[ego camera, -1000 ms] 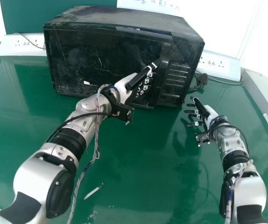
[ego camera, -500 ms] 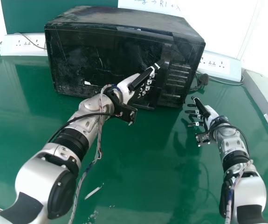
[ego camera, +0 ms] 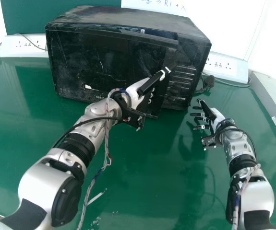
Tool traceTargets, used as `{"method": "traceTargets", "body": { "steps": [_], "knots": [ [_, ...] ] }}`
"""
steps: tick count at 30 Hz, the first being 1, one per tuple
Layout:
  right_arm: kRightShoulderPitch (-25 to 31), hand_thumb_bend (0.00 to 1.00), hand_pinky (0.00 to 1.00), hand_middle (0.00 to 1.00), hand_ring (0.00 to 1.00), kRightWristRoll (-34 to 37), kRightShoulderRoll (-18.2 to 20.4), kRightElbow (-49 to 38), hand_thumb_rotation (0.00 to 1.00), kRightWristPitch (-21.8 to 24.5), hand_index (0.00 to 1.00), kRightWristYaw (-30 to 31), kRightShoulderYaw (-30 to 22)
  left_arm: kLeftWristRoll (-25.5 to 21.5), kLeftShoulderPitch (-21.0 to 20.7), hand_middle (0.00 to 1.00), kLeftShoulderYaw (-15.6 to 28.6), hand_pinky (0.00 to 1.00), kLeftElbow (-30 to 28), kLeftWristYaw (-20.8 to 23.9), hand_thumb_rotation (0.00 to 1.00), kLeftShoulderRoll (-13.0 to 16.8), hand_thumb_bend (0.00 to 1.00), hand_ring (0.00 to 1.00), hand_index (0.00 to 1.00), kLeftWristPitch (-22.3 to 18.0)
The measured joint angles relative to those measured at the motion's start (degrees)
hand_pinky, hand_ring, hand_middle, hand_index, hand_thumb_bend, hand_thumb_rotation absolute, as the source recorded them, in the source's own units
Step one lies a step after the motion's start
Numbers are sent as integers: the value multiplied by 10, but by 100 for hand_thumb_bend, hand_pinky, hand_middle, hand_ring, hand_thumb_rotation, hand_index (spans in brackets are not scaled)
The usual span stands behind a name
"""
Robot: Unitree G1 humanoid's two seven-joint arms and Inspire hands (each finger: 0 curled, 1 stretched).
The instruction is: Open the door of oven
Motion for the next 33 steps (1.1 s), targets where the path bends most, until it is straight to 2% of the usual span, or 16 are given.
{"method": "traceTargets", "body": {
  "steps": [8,13,20,27,33],
  "knots": [
    [0,61,60,71,68,0,0,0,100,0,82,0,1,-7,0,61,6,47,1,-11,99,1,100,52,88,0],
    [0,61,58,71,66,0,0,0,100,0,82,0,0,-17,0,56,12,41,3,-19,98,2,100,47,79,2],
    [0,61,59,71,69,0,0,0,100,0,83,0,0,-18,0,49,15,34,3,-25,97,2,100,41,69,2],
    [0,61,58,70,66,0,0,0,100,0,82,0,1,-19,1,45,16,32,3,-26,96,3,100,37,58,2],
    [0,60,58,71,67,0,-1,0,100,0,82,0,0,-19,3,42,16,29,3,-32,97,4,100,35,53,0]
  ]
}}
